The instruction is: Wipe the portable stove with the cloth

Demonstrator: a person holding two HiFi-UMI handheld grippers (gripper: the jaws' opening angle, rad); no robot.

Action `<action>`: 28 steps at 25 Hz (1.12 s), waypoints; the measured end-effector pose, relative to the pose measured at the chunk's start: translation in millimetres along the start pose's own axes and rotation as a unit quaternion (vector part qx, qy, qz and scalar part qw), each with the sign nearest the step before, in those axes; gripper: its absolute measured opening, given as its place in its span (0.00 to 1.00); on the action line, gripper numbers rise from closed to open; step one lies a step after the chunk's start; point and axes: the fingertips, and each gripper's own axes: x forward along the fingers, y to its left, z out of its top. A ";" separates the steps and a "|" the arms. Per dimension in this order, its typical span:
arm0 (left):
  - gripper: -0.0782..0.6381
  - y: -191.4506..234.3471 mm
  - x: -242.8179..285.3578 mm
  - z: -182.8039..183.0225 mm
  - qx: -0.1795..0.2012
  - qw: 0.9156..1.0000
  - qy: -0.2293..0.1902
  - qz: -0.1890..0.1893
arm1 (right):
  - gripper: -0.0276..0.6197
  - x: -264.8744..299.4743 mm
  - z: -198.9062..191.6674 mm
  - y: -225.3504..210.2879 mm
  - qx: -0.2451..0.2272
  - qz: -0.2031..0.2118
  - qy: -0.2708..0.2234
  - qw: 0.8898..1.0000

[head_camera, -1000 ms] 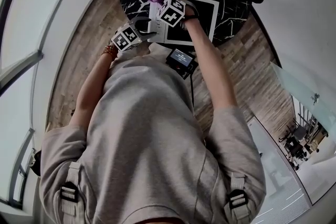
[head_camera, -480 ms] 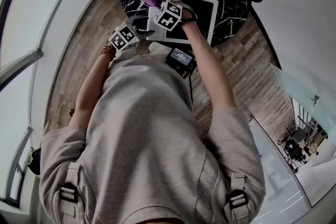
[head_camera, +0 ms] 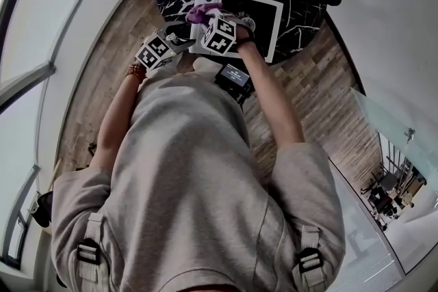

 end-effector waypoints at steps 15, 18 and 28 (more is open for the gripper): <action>0.45 -26.9 -13.0 -13.2 0.028 0.998 0.029 -0.042 | 0.16 -19.6 -19.1 83.6 -0.062 0.129 0.032 0.989; 0.45 -27.6 -12.0 -7.6 0.037 0.998 0.029 -0.046 | 0.16 -22.7 -21.7 101.1 -0.074 0.165 0.044 0.983; 0.43 -12.1 -30.2 63.8 0.014 0.997 -0.073 -0.024 | 0.18 -71.9 -12.4 69.6 0.145 0.229 -0.119 0.955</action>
